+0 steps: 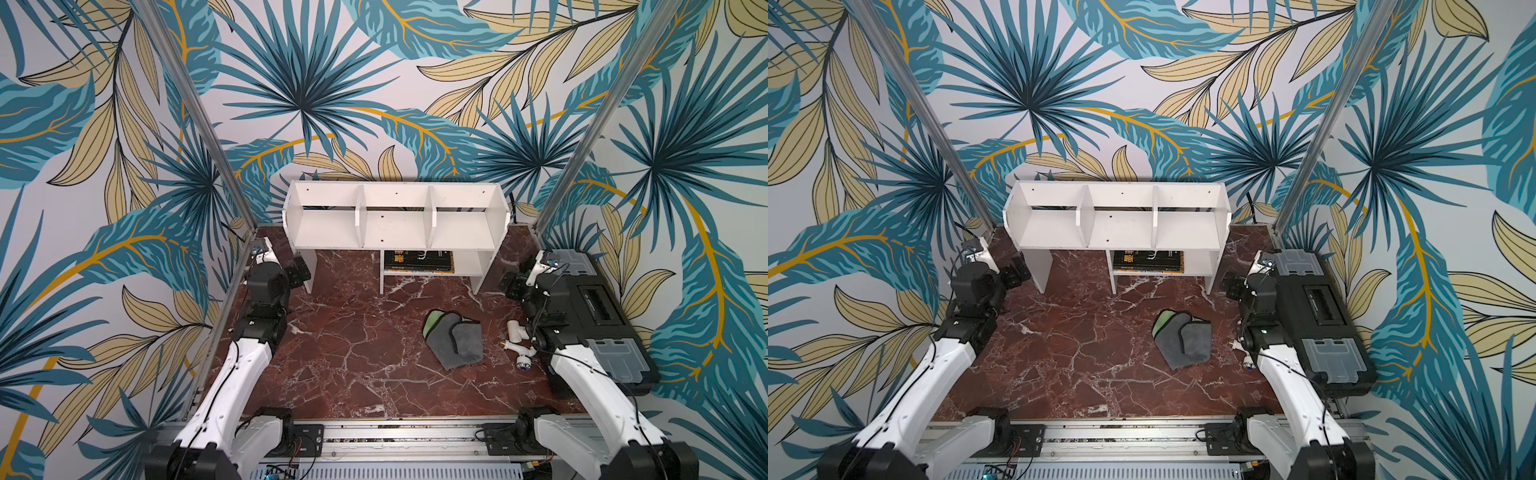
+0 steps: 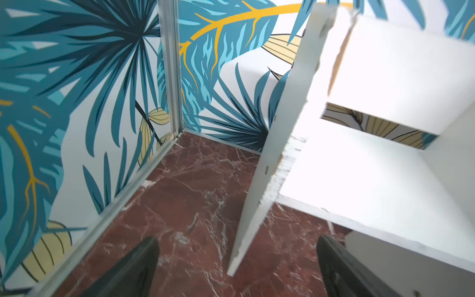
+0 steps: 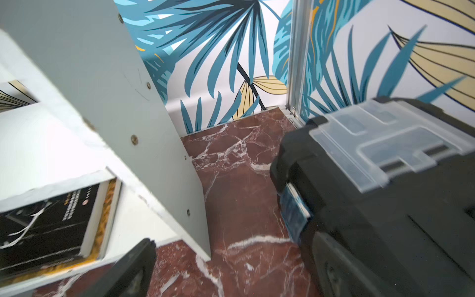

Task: Wipe the bookshelf clean with a cloth
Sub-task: Pick up the cleaning item at the center of the board.

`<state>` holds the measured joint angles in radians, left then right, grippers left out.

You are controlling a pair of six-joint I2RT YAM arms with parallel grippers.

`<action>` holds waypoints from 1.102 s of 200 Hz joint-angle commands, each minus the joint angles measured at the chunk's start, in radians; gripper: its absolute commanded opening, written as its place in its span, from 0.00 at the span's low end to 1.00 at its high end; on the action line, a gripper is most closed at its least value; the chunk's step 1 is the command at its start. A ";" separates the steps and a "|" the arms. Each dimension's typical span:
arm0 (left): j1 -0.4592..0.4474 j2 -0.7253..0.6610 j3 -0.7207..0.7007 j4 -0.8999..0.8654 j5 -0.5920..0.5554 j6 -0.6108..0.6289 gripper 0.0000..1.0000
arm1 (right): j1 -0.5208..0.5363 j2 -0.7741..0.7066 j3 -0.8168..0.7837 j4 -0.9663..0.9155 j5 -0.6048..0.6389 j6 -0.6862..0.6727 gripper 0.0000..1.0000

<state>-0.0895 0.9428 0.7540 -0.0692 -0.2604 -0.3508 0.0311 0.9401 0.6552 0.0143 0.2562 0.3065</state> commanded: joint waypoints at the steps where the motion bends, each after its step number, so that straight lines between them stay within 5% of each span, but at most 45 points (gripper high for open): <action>1: -0.066 -0.108 -0.058 -0.251 -0.043 -0.144 1.00 | 0.013 -0.009 0.016 -0.362 -0.058 0.152 0.99; 29: -0.157 -0.249 -0.067 -0.379 -0.090 -0.155 1.00 | 0.186 -0.036 0.082 -0.596 0.087 0.196 1.00; 58: -0.193 -0.287 0.000 -0.427 -0.115 -0.119 0.96 | 0.580 0.009 0.157 -0.709 0.358 0.325 1.00; 75: -0.193 -0.208 0.087 -0.410 -0.076 -0.094 0.92 | 0.622 0.073 0.061 -0.558 0.433 0.368 1.00; 83: -0.193 -0.160 0.136 -0.415 -0.049 -0.082 0.89 | 0.613 0.118 -0.023 -0.526 0.504 0.552 1.00; 88: -0.194 -0.130 0.165 -0.423 -0.030 -0.078 0.88 | 0.577 0.141 -0.043 -0.552 0.424 0.626 0.99; 96: -0.197 -0.092 0.202 -0.432 -0.005 -0.073 0.85 | 0.472 0.175 -0.082 -0.394 0.077 0.509 0.99; 101: -0.197 -0.075 0.220 -0.433 0.011 -0.068 0.85 | 0.463 0.201 -0.079 -0.327 -0.022 0.515 0.99; 122: -0.206 -0.044 0.239 -0.412 0.060 -0.060 0.83 | 0.657 0.304 0.051 -0.420 0.172 0.551 0.99; 149: -0.248 -0.018 0.258 -0.396 0.090 -0.030 0.86 | 0.666 0.485 0.166 -0.608 0.205 0.630 1.00; 220: -0.262 -0.068 0.281 -0.412 -0.016 -0.040 0.93 | 0.677 0.597 0.062 -0.429 -0.008 0.569 0.98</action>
<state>-0.3500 0.9089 1.0008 -0.4915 -0.2173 -0.3889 0.6975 1.5284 0.7738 -0.4744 0.3527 0.8925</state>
